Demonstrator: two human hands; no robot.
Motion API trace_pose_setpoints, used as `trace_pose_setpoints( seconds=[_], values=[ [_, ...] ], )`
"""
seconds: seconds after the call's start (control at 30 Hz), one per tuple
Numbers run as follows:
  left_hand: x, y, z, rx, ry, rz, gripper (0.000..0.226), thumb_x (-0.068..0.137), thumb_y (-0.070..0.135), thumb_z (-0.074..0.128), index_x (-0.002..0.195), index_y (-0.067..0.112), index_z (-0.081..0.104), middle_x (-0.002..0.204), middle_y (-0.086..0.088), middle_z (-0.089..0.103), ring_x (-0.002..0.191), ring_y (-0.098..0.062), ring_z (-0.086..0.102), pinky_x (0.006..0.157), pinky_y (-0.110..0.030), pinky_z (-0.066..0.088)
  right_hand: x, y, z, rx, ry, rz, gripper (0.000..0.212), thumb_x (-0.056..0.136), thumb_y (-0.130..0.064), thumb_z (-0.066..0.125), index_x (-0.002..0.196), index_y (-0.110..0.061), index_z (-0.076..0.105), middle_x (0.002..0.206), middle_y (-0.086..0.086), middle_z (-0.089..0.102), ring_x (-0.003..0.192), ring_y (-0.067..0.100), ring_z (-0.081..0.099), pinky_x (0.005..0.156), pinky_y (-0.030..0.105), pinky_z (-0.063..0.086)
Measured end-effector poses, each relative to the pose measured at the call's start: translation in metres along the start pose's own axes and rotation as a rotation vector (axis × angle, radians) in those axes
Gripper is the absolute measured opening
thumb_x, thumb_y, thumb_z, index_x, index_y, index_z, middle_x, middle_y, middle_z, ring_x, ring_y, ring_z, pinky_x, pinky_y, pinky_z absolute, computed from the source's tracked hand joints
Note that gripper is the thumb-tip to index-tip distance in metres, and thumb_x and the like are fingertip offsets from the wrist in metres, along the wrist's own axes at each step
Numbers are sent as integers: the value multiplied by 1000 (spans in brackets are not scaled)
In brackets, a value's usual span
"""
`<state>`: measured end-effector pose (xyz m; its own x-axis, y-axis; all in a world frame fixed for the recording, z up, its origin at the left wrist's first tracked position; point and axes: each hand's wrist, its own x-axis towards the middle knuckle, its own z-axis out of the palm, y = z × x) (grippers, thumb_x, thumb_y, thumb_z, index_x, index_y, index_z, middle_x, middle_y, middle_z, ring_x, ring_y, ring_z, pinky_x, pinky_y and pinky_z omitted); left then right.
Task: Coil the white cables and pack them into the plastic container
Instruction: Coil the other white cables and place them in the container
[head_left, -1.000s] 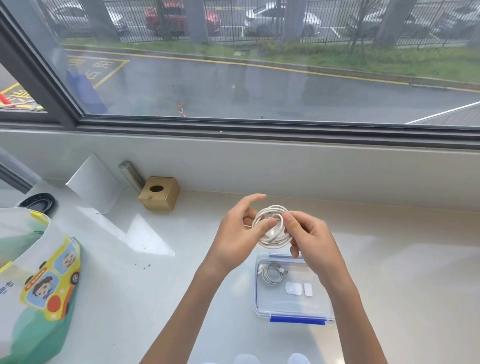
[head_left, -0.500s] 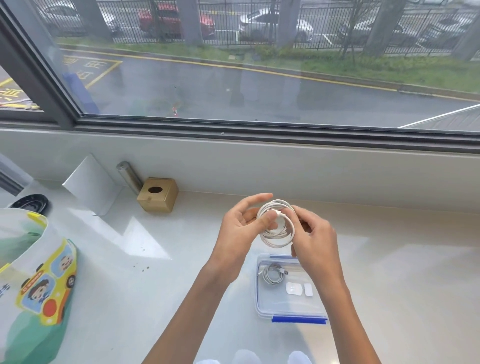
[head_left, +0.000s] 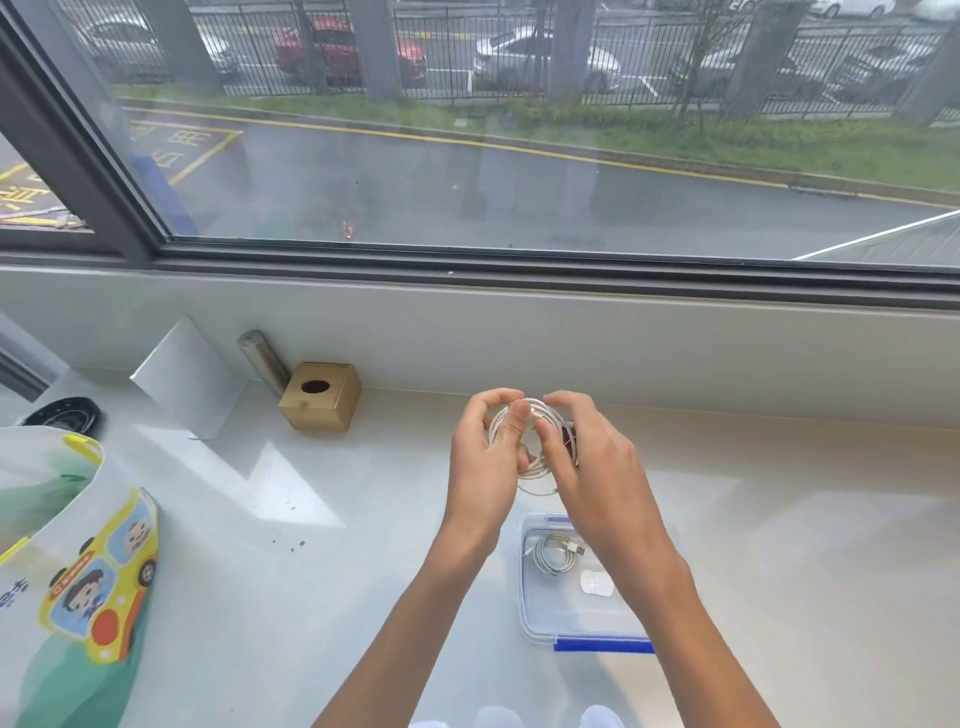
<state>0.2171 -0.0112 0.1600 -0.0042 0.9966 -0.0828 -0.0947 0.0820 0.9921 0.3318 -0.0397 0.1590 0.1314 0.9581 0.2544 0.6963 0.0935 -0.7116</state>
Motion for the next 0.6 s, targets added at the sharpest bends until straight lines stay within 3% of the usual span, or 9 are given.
trace_pose_setpoints(
  seconds=[0.17, 0.3, 0.37, 0.47, 0.6],
  values=[
    [1, 9, -11, -52, -250, -169, 21, 100, 23, 55, 114, 13, 66, 85, 10, 68, 55, -10, 58, 68, -30, 53, 4, 4, -2, -36, 18, -75, 17, 105, -28, 45, 110, -22, 60, 91, -3, 69, 83, 18, 64, 71, 35, 49],
    [2, 17, -22, -138, -456, -297, 27, 101, 18, 52, 119, 0, 60, 90, -4, 66, 68, -15, 65, 74, -34, 57, 12, 13, -8, 127, -98, -22, 15, 103, -22, 52, 101, -25, 67, 81, -10, 69, 73, 9, 61, 66, 25, 48],
    [3, 22, -24, -198, -500, -350, 28, 102, 20, 49, 116, -2, 59, 82, -5, 62, 68, -18, 64, 78, -38, 58, 18, 18, -14, 192, -179, -15, 16, 102, -19, 55, 98, -27, 69, 76, -8, 69, 68, 10, 59, 62, 19, 45],
    [0, 25, -21, -268, -461, -372, 22, 104, 17, 43, 112, 1, 56, 69, -2, 55, 61, -15, 61, 73, -34, 58, 23, 19, -16, 276, -199, -7, 17, 100, -15, 58, 99, -26, 72, 73, -11, 68, 60, 6, 57, 60, 12, 42],
    [-4, 20, -10, -267, -274, -293, 26, 106, 14, 38, 117, -4, 53, 66, -3, 50, 56, -14, 56, 69, -29, 56, 16, 12, -3, 384, -11, 100, 20, 96, -20, 66, 112, -31, 73, 87, -12, 71, 62, 3, 63, 62, 10, 44]
  ],
)
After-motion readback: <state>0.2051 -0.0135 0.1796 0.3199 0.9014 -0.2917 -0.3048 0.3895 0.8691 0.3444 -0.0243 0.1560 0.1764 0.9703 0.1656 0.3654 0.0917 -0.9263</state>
